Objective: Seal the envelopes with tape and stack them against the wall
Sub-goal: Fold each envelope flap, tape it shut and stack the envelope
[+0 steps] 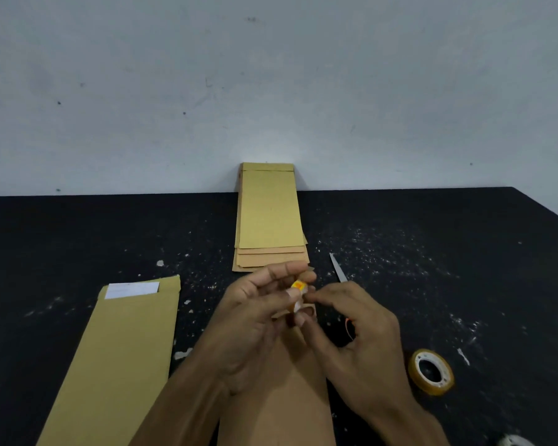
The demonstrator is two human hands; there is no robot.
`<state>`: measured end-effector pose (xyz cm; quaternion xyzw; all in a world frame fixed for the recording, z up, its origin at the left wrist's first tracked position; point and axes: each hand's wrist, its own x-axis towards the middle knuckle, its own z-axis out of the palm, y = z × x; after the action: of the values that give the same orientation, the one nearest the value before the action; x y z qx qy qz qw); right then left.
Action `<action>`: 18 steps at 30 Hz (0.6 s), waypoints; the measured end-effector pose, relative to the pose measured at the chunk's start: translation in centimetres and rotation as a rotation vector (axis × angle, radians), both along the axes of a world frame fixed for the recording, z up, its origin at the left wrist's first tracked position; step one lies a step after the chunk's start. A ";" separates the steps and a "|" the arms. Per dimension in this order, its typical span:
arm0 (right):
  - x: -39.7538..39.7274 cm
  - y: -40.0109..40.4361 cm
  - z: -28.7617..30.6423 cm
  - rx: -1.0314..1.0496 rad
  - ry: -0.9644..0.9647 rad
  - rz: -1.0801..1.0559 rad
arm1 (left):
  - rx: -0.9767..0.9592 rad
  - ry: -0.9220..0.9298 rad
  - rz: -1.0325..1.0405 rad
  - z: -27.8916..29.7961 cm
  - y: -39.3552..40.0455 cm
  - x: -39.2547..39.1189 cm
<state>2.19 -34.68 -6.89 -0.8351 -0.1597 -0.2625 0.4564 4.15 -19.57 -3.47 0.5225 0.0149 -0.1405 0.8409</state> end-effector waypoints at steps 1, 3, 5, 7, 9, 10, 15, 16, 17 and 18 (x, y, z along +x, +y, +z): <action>0.0 0.1 -0.1 0.005 0.007 0.008 | -0.020 0.000 0.000 -0.2 -0.2 -0.2; 0.1 0.3 -0.2 0.004 0.021 0.010 | -0.050 -0.012 0.011 -0.3 -0.6 -0.6; 0.2 0.3 -0.3 0.015 0.030 0.016 | -0.062 -0.037 0.042 -0.2 -0.9 -0.8; 0.2 0.3 -0.4 0.051 0.057 0.044 | -0.064 -0.033 0.099 0.1 -0.8 -0.7; 0.2 0.3 -0.3 0.063 0.091 0.081 | -0.074 0.009 0.187 0.2 -0.6 -0.5; 0.1 0.4 -0.2 0.059 0.110 0.101 | -0.084 0.032 0.240 0.2 -0.5 -0.5; -0.3 1.1 -0.4 -0.031 0.109 0.194 | -0.070 0.076 0.391 0.1 -0.1 -0.3; -0.3 1.2 -0.5 -0.041 0.102 0.197 | -0.061 0.081 0.389 0.1 0.0 -0.3; -0.2 1.3 -0.5 -0.049 0.094 0.194 | -0.059 0.085 0.383 0.0 0.1 -0.2; -0.2 1.4 -0.6 -0.054 0.088 0.189 | -0.062 0.090 0.375 0.0 0.2 -0.2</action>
<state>1.98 -33.32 -7.46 -0.8390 -0.2245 -0.1770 0.4630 3.92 -19.36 -3.50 0.4777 0.1451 -0.0051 0.8664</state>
